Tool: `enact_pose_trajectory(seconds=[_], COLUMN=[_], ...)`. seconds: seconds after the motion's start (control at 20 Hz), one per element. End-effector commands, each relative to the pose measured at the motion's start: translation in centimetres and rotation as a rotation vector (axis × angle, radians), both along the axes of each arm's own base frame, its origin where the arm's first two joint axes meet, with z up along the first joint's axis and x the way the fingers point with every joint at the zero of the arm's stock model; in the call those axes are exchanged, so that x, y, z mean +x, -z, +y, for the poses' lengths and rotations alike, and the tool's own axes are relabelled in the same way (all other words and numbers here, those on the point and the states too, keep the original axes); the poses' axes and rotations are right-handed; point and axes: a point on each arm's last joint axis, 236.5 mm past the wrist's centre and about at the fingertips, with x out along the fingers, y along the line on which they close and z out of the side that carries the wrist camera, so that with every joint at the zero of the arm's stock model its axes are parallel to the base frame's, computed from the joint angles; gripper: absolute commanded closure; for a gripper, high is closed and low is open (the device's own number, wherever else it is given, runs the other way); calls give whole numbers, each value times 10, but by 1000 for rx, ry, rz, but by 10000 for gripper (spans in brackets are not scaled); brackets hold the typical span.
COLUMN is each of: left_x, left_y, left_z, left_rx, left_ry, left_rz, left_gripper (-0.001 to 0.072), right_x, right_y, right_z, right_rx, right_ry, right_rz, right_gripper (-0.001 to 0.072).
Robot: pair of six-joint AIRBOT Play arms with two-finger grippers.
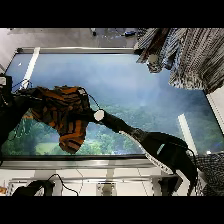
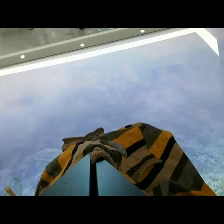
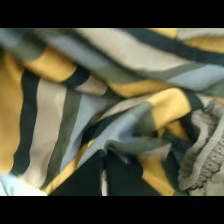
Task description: Fold the clothes and pants, and hang the long-sleeved shirts on hangers.
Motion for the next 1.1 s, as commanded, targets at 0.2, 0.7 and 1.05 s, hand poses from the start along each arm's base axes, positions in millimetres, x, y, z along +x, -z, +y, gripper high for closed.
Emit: enact_pose_trajectory(seconds=[0.2, 0.7, 1.05], left_x=[-4, -70, -74], left_y=[-44, -52, -31], left_z=[-7, -21, 46], left_rx=[-102, 13, 108], left_ry=[3, 93, -173], left_rz=[-90, 153, 249], left_gripper=[688, 688, 689], right_x=[42, -170, -280], right_y=[-95, -142, -19], right_z=[-60, -136, -119], right_rx=[24, -303, -455], right_ry=[-2, -664, -813], right_rz=[-143, -108, 39], right_gripper=[696, 696, 677])
